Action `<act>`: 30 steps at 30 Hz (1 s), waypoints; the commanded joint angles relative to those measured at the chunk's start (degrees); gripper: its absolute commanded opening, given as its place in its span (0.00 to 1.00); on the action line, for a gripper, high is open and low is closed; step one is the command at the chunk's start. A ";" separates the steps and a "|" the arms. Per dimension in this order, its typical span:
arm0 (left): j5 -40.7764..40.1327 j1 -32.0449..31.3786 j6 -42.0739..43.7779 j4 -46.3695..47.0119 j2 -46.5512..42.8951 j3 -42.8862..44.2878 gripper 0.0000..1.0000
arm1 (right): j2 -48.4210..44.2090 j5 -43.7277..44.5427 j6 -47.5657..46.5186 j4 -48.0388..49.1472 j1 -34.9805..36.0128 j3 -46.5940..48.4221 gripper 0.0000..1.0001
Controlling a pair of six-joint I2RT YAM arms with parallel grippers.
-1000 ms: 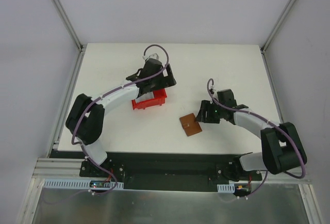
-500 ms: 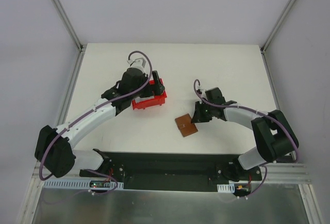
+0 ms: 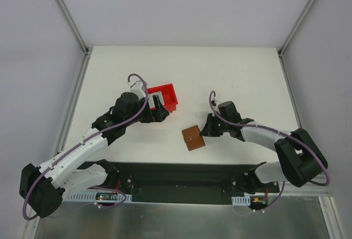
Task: Put the credit cards into the card holder
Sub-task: Move the card holder to the center of the board.
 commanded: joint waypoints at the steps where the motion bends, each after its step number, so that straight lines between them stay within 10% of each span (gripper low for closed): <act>1: 3.89 -2.08 -4.48 -0.94 -2.24 -5.20 0.95 | -6.51 8.37 15.76 5.47 3.04 -5.84 0.01; 9: 1.34 -6.47 -7.84 -0.58 -1.20 -10.66 0.94 | -8.37 21.76 28.38 16.55 18.42 -11.58 0.01; 22: 3.10 -9.21 1.30 2.49 5.48 -8.91 0.96 | 9.90 -5.05 -10.55 2.06 13.95 13.11 0.01; 30: -1.46 -9.21 5.78 6.79 9.53 -8.29 0.98 | 1.75 4.43 -1.62 -1.82 11.22 8.31 0.59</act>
